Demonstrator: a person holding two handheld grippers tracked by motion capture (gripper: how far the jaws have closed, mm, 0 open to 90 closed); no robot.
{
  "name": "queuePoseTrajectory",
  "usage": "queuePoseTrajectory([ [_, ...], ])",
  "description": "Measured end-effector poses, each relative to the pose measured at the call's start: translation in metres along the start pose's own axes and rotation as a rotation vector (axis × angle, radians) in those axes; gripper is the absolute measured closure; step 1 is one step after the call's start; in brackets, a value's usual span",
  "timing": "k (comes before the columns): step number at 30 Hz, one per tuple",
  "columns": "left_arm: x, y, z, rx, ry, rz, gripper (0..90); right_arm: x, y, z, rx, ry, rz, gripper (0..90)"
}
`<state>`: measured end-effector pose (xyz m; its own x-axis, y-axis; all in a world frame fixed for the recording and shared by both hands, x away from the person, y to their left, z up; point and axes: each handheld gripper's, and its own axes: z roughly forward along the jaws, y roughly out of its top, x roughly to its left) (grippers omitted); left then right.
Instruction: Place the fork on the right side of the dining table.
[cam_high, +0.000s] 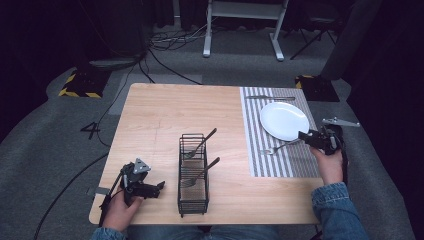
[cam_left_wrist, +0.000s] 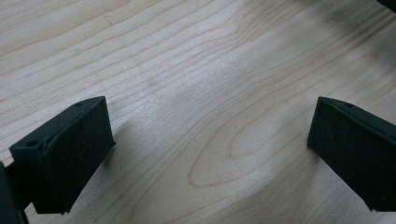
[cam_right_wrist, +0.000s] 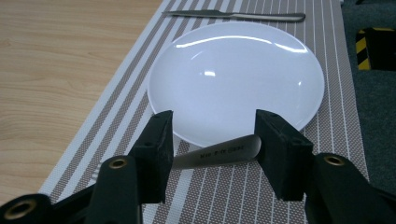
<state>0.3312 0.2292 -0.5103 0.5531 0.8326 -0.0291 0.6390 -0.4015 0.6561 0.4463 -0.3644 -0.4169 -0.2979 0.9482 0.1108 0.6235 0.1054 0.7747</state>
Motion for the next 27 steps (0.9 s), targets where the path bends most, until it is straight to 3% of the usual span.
queuePoseTrajectory([
  [16, 0.0, 0.0, 0.0, -0.001, -0.001, 0.0, 0.3, -0.026, -0.03, 0.027, 0.11, -0.026, 0.074, 47.9],
  [24, 0.0, 0.0, 0.0, 0.0, -0.001, 0.0, 0.2, -0.035, -0.038, 0.032, 0.11, -0.05, 0.073, 49.8],
  [27, 0.0, 0.0, 0.0, -0.001, -0.001, 0.0, 0.3, -0.038, -0.037, 0.031, 0.09, -0.094, 0.048, 49.6],
])
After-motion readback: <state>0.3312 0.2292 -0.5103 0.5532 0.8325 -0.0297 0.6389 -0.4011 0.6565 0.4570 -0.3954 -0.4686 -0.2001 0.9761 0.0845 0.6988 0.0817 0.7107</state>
